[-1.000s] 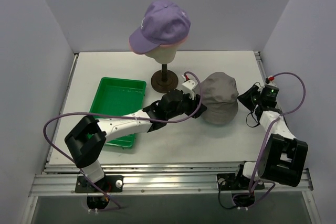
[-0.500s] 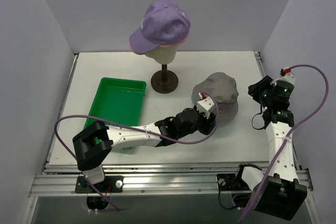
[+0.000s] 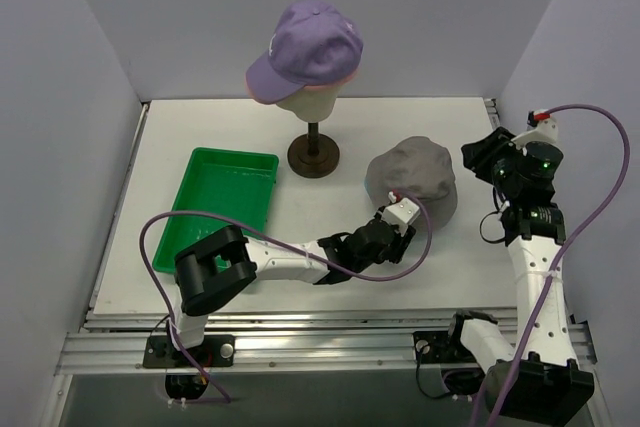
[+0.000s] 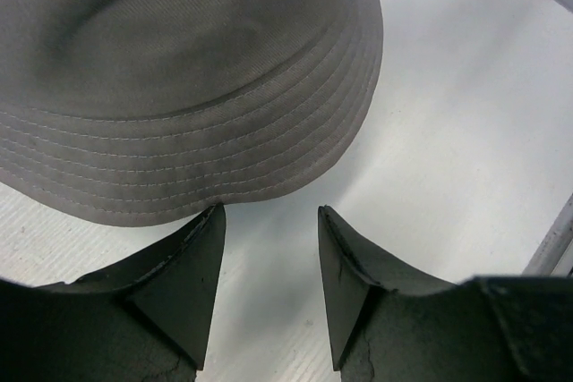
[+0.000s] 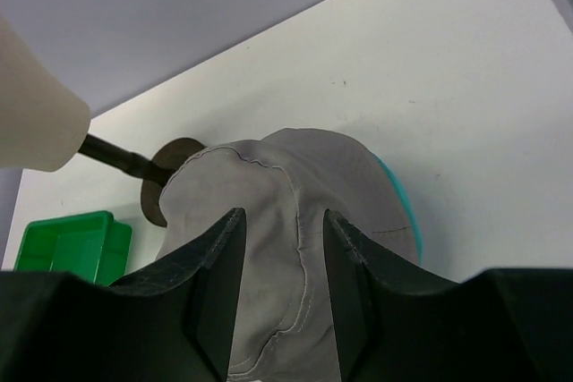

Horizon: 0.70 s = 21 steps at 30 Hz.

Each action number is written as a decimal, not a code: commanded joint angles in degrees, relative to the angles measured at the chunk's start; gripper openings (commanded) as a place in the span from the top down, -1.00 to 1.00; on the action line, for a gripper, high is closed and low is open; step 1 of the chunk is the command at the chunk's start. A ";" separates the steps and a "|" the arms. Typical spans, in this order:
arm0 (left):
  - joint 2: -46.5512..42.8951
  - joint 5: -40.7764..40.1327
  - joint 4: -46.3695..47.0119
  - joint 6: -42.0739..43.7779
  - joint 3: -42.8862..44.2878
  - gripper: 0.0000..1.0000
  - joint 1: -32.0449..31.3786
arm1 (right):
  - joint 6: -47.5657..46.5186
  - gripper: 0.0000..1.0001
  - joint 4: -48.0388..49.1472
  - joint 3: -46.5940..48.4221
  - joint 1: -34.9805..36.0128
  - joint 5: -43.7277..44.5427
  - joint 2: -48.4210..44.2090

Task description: Stack the hats

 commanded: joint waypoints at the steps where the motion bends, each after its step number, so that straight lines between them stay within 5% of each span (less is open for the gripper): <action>1: 0.49 -2.35 3.60 0.24 2.86 -0.08 0.21 | -0.76 0.27 1.24 1.95 1.11 -2.02 0.28; 8: -5.39 -0.95 -1.75 0.06 2.24 -0.08 -1.36 | -1.64 0.24 -0.42 3.09 2.86 -2.55 -0.25; 12: -14.52 -5.69 -14.02 2.35 2.85 -0.34 -4.01 | -2.17 0.14 -1.92 5.02 5.06 -1.41 -2.09; 15: -22.17 -4.11 -22.13 2.61 4.44 -0.88 -3.92 | -1.73 -0.22 -3.59 6.96 9.80 0.78 -2.80; 19: -32.78 -8.15 -30.41 1.82 4.27 -0.88 -3.92 | -1.90 -0.88 -5.08 6.79 22.07 6.49 -5.43; 21: -38.67 -10.35 -30.24 0.86 0.24 -0.88 -3.75 | -2.08 -1.00 -5.00 4.59 25.79 9.13 -8.14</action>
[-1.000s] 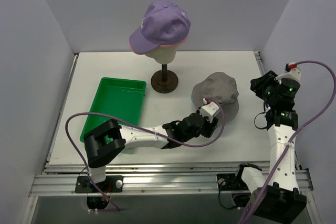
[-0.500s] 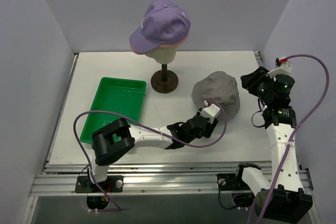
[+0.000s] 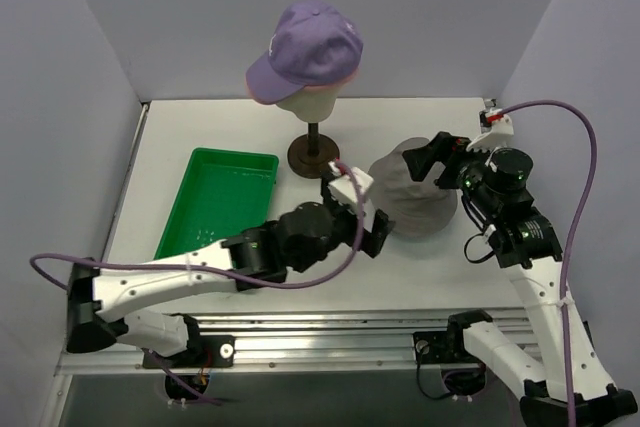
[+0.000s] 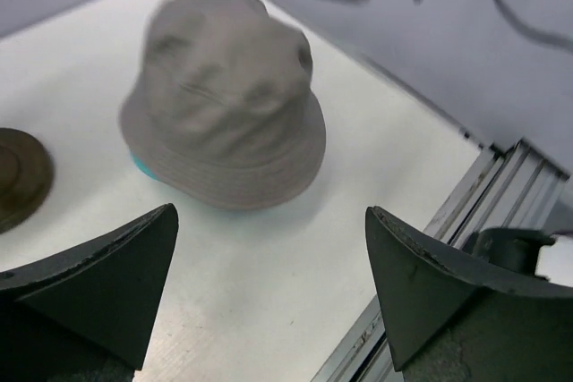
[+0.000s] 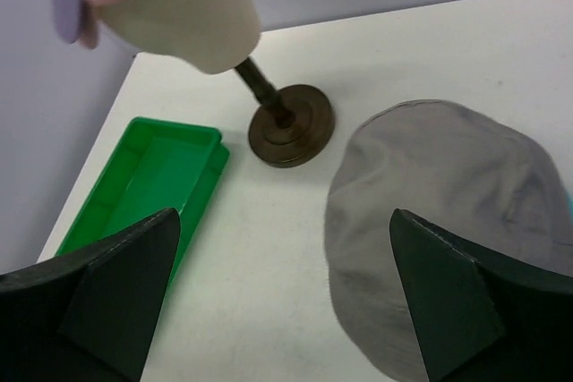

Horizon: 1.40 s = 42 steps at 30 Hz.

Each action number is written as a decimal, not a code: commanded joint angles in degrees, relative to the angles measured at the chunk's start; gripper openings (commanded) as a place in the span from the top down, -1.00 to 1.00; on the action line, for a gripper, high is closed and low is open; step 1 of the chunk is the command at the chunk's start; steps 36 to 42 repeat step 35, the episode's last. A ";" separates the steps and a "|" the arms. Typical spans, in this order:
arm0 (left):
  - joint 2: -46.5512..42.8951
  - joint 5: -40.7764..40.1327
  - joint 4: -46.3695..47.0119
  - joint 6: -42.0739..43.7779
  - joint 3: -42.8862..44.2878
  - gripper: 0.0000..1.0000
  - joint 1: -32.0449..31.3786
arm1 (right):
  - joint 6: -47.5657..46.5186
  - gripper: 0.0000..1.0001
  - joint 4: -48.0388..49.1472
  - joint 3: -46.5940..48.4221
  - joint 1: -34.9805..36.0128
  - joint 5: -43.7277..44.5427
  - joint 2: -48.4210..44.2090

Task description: Stack the hats

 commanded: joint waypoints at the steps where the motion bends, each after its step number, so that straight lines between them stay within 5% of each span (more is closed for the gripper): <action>1: -9.35 -5.28 -5.80 -1.09 -3.51 -0.88 0.54 | -0.44 -1.00 -0.34 -1.11 6.46 5.42 -4.90; 8: -30.00 -10.91 -4.93 -7.24 -19.50 -0.88 0.63 | 0.97 -1.00 1.86 -8.41 14.20 -0.37 -14.83; 15: -47.14 -10.83 -5.89 -8.47 -28.48 -0.88 0.54 | 0.62 -1.00 -6.04 -7.45 14.03 4.98 -22.57; 42: -50.33 -6.43 -4.40 -7.77 -30.94 -0.88 0.54 | -0.53 -1.00 -7.90 -9.21 14.12 4.28 -26.09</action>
